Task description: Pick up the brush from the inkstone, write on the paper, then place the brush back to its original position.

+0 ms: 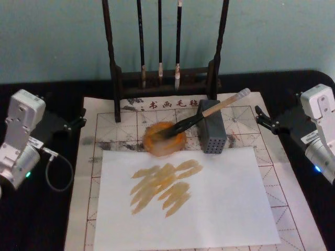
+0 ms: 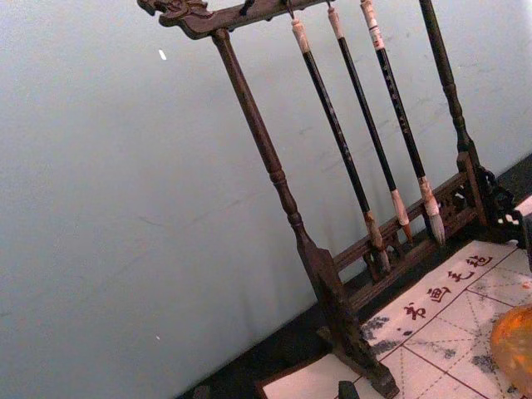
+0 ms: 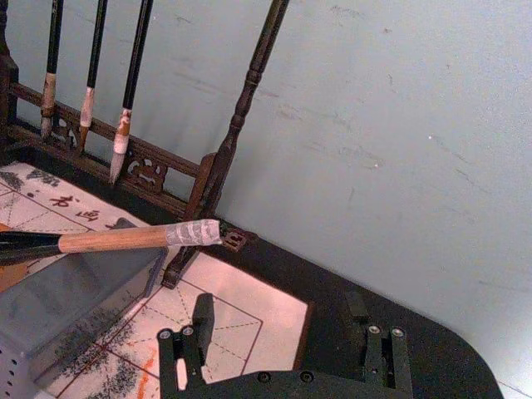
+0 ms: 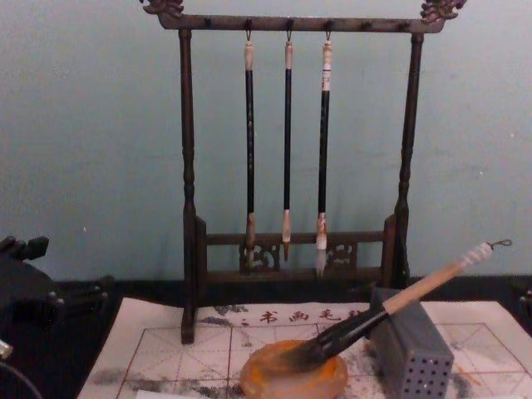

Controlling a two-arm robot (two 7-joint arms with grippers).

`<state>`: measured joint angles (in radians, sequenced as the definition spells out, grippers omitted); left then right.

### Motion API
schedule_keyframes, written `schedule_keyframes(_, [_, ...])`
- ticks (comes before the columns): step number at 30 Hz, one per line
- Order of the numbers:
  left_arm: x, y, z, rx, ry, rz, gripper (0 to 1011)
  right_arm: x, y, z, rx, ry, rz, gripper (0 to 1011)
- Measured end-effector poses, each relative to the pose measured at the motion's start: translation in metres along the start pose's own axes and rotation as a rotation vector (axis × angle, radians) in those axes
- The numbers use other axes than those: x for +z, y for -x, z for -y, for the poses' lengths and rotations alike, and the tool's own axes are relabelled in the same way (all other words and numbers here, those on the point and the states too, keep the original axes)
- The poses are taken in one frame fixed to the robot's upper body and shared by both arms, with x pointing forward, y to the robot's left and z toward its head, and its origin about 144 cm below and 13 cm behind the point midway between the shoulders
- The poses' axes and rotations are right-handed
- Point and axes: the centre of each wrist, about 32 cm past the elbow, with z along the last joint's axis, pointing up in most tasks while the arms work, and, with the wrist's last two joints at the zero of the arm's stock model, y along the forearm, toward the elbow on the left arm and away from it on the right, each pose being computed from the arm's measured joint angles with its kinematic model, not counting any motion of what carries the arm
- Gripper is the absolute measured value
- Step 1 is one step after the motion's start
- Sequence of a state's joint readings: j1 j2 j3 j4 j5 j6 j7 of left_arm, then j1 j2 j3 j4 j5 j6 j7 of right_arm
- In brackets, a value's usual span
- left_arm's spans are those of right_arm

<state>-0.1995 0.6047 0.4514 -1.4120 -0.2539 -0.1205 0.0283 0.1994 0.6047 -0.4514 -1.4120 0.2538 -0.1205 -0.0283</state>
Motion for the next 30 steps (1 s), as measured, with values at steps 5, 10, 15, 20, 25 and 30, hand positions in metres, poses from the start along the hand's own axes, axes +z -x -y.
schedule_keyframes(5, [0.0000,0.0000,0.0000,0.000,0.000,0.000,1001,0.0000,0.0000,0.0000,0.000,0.000,0.000,1000])
schedule_keyframes(10, [0.0000,0.0000,0.0000,0.000,0.000,0.000,1001,0.0000,0.0000,0.0000,0.000,0.000,0.000,1000])
schedule_keyframes(15, [0.0000,0.0000,0.0000,0.000,0.000,0.000,1001,0.0000,0.0000,0.0000,0.000,0.000,0.000,1000])
schedule_keyframes(20, [0.0000,0.0000,0.0000,0.000,0.000,0.000,1001,0.0000,0.0000,0.0000,0.000,0.000,0.000,1000])
schedule_keyframes(25, [0.0000,0.0000,0.0000,0.000,0.000,0.000,1001,0.0000,0.0000,0.0000,0.000,0.000,0.000,1000])
schedule_keyframes(30, [0.0000,0.0000,0.0000,0.000,0.000,0.000,1001,0.0000,0.0000,0.0000,0.000,0.000,0.000,1000])
